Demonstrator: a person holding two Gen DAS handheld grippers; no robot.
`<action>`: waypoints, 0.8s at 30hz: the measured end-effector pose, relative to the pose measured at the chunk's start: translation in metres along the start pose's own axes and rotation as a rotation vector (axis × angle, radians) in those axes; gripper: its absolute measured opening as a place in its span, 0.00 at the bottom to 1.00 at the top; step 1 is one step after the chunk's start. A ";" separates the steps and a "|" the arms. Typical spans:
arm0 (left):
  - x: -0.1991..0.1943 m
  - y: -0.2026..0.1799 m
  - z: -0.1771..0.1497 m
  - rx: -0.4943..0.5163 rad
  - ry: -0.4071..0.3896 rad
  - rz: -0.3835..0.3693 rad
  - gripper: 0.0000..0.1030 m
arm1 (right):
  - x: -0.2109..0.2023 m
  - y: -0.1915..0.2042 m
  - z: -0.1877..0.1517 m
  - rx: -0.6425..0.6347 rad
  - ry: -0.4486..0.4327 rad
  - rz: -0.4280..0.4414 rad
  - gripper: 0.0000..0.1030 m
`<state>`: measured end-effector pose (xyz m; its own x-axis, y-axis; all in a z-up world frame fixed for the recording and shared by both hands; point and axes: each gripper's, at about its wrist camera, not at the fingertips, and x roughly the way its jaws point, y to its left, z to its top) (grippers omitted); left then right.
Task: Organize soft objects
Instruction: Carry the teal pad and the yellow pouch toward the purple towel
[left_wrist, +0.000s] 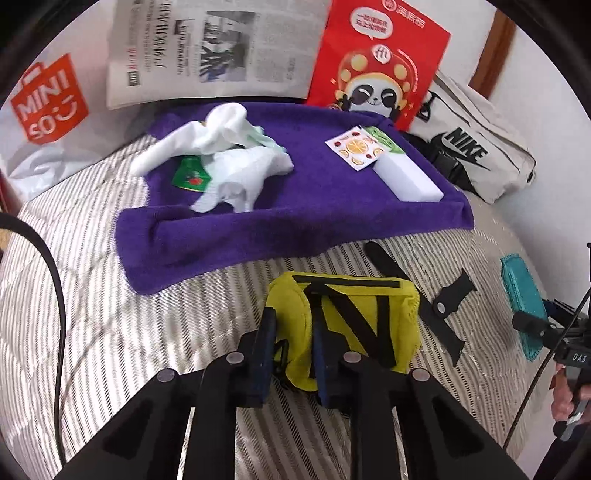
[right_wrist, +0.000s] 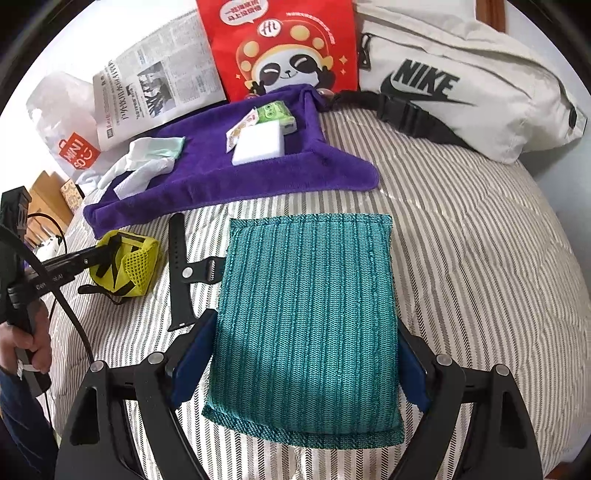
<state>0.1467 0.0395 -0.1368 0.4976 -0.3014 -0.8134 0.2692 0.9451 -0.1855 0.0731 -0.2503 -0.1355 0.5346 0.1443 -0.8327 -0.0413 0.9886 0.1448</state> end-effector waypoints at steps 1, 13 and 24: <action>-0.002 0.001 0.000 -0.003 -0.005 -0.002 0.16 | -0.001 0.001 0.001 -0.003 -0.003 -0.001 0.83; -0.032 0.017 -0.009 -0.055 -0.026 -0.002 0.16 | -0.012 0.018 0.017 -0.052 -0.032 0.032 0.83; -0.052 0.020 0.009 -0.081 -0.071 -0.011 0.16 | -0.011 0.031 0.047 -0.084 -0.063 0.056 0.83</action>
<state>0.1331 0.0734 -0.0931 0.5528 -0.3175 -0.7705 0.2088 0.9478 -0.2408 0.1056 -0.2234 -0.0971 0.5810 0.1987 -0.7893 -0.1417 0.9796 0.1424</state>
